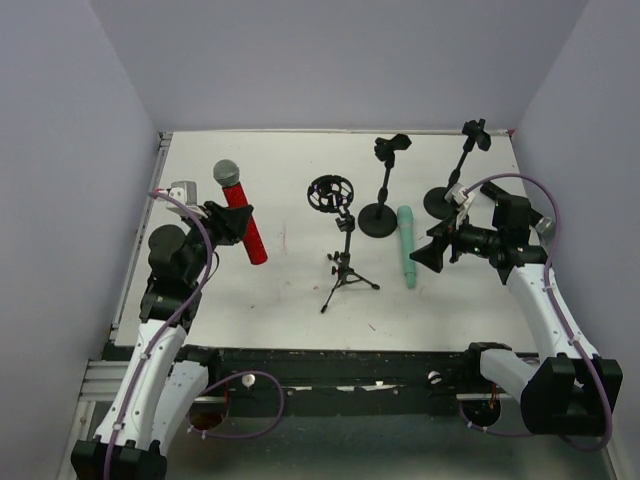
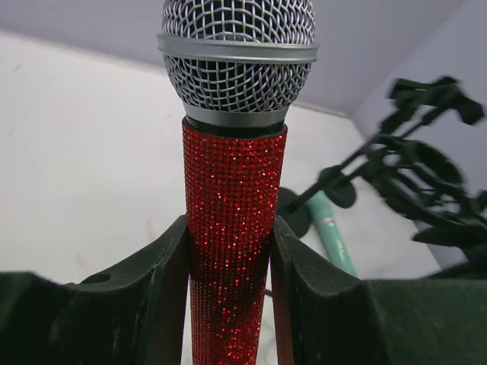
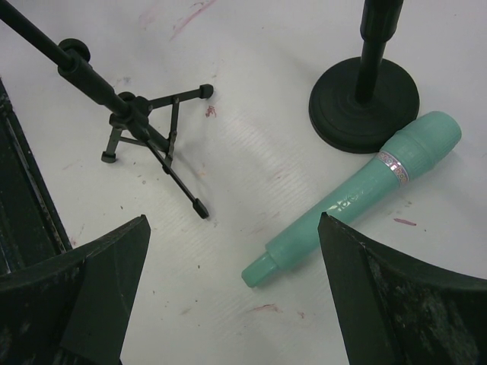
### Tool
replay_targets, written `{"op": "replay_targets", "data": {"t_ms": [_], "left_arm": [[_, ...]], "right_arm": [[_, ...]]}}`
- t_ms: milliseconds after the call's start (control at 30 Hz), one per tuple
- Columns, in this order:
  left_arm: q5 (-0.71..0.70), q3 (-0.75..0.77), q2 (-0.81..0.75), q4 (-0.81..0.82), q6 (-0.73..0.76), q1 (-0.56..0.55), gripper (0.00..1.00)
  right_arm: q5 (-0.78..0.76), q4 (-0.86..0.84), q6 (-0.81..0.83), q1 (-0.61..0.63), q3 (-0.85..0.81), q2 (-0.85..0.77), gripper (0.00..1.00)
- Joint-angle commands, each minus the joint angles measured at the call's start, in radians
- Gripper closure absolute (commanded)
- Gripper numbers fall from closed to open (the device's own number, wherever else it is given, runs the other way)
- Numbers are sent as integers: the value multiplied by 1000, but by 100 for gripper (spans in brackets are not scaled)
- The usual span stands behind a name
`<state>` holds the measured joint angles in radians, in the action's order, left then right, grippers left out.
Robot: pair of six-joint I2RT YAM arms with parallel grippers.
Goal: Attach the microphones to the stand
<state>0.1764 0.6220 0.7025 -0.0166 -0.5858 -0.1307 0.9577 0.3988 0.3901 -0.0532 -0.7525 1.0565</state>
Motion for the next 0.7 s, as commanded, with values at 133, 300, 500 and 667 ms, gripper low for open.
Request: {"op": "replay_targets", "data": {"t_ms": [133,300,500,667], "left_arm": [[417,155,24,460,170,-153,100],[446,295,133,532,221,-248,100],[394,452,297,602,179,-271,100],[364,522,419,667,127,-282,100]], "right_arm": [[-8,12,16,6,-27,5,0],[-11,11,18,6,-24,13,0],[-7,11,20,4,-22,20,0],[-7,9,21,4,-21,23,0]]}}
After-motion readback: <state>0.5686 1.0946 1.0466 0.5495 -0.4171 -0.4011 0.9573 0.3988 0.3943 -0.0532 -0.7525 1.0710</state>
